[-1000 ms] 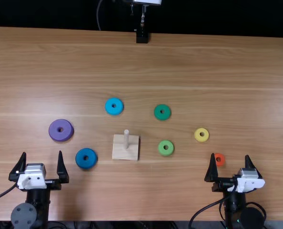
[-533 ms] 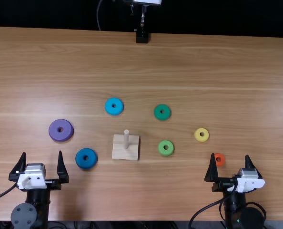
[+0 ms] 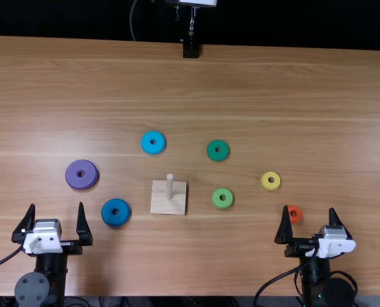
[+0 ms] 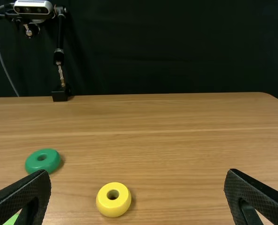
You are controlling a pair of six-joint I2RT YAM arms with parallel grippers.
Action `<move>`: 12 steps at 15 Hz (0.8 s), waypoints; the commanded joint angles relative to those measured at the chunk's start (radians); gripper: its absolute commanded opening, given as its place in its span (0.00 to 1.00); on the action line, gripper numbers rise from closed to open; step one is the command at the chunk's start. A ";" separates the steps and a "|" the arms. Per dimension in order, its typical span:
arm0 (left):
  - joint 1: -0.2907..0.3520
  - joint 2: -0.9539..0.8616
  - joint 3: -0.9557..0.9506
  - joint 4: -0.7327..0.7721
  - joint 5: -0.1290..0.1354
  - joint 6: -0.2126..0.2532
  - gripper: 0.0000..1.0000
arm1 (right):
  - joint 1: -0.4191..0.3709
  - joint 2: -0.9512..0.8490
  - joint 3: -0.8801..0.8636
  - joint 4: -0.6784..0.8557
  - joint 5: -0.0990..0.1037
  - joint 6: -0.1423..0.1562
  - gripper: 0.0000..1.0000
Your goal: Build the Hanoi tower: stack the rings onto the peg from bottom to top in this color order: purple, dark blue, light blue, dark green, light green, yellow, orange.
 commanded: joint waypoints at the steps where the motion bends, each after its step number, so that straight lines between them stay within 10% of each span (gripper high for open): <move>1: -0.012 -0.010 -0.019 -0.010 -0.014 0.007 1.00 | -0.007 -0.002 -0.009 0.003 0.002 0.003 1.00; 6: -0.006 -0.010 0.004 -0.019 -0.063 0.005 1.00 | -0.007 -0.002 -0.009 0.003 0.002 0.003 1.00; 12: -0.009 0.248 0.301 -0.185 -0.063 0.007 1.00 | -0.007 -0.002 -0.009 0.003 0.002 0.003 1.00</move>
